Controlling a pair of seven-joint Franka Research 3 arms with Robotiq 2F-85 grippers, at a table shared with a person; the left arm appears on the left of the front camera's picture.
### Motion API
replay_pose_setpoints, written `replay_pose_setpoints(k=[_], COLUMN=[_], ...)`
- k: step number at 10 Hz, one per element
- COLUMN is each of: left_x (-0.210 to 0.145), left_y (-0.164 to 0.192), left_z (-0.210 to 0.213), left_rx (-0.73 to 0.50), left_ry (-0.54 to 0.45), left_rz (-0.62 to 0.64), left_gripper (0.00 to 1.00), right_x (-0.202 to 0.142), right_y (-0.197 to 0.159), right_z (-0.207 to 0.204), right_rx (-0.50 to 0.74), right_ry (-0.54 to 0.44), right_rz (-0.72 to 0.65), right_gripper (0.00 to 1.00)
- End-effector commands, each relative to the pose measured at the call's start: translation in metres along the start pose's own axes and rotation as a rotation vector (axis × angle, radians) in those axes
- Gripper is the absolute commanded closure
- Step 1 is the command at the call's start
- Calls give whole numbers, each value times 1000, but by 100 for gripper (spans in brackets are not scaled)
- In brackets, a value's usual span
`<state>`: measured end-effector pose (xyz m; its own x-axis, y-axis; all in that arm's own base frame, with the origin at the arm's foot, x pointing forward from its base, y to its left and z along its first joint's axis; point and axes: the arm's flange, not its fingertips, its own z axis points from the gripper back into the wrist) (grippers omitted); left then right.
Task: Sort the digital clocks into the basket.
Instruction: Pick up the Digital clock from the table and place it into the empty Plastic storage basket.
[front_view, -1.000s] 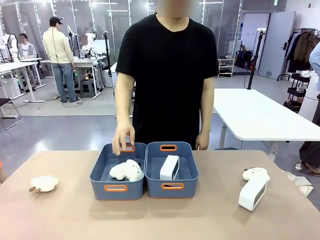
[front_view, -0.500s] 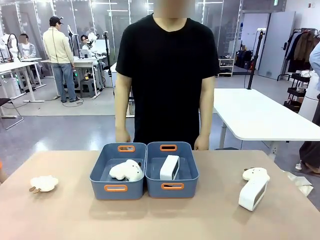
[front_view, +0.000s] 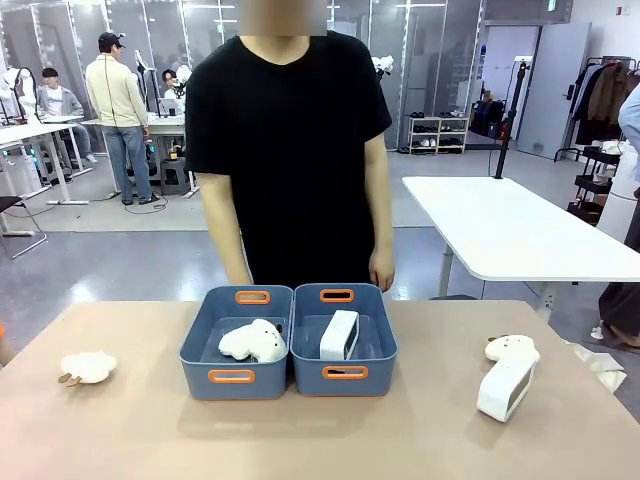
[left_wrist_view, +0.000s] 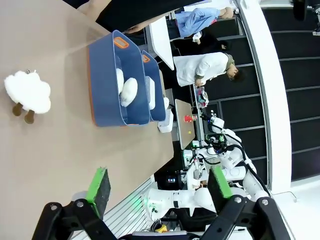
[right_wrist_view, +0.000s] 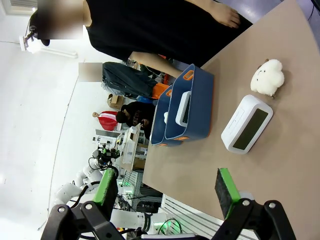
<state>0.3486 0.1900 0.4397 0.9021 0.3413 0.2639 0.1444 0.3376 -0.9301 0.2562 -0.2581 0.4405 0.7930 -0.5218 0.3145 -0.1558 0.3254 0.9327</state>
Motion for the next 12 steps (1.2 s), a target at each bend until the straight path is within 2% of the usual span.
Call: replay_pose_setpoints(k=[1, 8, 9, 10, 11, 12], left_x=[-4, -4, -4, -4, -4, -4], left_y=[-3, -3, -3, -3, -3, -3], left_z=[2, 2, 2, 2, 2, 2], left_rx=[-5, -5, -5, -5, -5, -5], left_ry=[17, 17, 17, 17, 17, 17], left_rz=[-7, -7, -7, -7, -7, -7], left_gripper=[0, 0, 0, 0, 0, 0], right_x=[1, 0, 7, 11, 16, 19], right_y=[2, 0, 23, 45, 66, 79], right_z=[0, 0, -17, -49, -79, -111], right_rx=[11, 0, -245, -460, -564, -706], right_ry=[-8, 0, 31, 78, 208, 237], right_rz=[10, 0, -112, -156, -260, -279], right_gripper=[0, 0, 0, 0, 0, 0])
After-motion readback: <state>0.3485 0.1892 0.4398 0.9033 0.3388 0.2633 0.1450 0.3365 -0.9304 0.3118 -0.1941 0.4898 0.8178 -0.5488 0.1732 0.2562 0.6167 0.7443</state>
